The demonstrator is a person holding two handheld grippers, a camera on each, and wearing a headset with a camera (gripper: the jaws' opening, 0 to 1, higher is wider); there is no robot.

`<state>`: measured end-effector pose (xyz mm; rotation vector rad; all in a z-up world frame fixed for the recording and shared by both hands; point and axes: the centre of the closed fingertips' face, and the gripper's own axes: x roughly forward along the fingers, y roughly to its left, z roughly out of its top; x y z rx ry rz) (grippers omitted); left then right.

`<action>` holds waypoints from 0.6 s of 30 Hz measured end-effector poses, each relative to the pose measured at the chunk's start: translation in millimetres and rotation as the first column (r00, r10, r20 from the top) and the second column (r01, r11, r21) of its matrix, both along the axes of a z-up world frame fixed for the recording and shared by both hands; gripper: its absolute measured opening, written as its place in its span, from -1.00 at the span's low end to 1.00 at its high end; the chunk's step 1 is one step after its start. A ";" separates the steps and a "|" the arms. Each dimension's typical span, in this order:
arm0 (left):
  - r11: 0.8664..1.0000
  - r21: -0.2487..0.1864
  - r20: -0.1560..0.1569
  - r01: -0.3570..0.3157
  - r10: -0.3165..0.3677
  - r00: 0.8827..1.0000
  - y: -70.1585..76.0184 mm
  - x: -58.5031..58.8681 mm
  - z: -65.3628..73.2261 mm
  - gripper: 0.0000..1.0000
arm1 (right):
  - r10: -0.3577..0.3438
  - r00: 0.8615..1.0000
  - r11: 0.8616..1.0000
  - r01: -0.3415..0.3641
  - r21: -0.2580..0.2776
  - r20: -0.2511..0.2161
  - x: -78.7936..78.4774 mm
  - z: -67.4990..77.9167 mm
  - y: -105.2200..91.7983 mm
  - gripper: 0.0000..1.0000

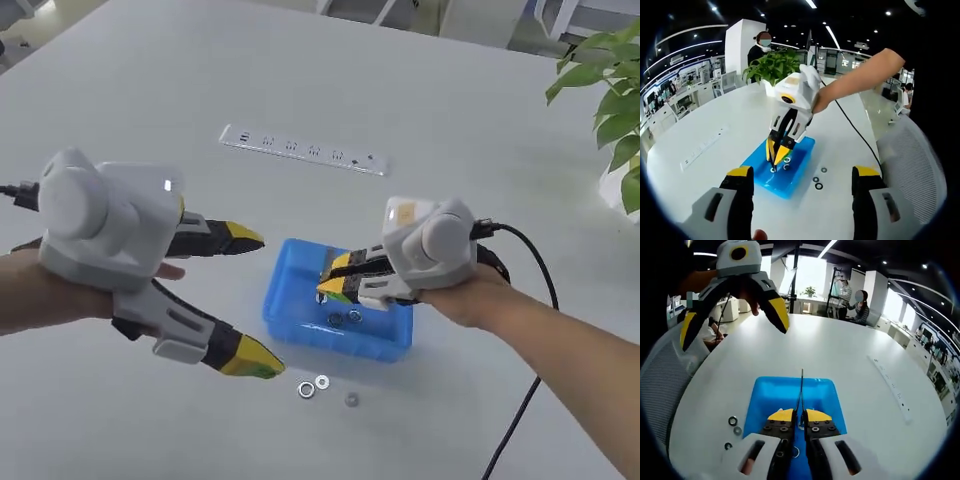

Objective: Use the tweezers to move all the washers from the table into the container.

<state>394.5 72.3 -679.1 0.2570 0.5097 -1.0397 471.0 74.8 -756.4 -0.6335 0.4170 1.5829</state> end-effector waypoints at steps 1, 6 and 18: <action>1.000 -0.001 0.000 0.002 -0.002 1.000 -1.1 2.2 -0.3 0.67 | 0.008 1.000 1.000 -0.008 -0.005 0.005 -0.6 0.2 0.3 -0.86; 0.999 0.028 0.024 0.016 -0.016 1.000 -6.3 18.5 -0.7 0.41 | 0.031 0.999 0.999 -0.030 -0.022 0.018 -2.3 -0.1 2.0 -0.86; 0.997 0.072 0.073 0.041 -0.046 0.996 -14.5 59.4 -1.2 -0.11 | 0.029 1.000 0.999 -0.029 -0.018 0.009 -1.5 -0.3 1.9 -0.85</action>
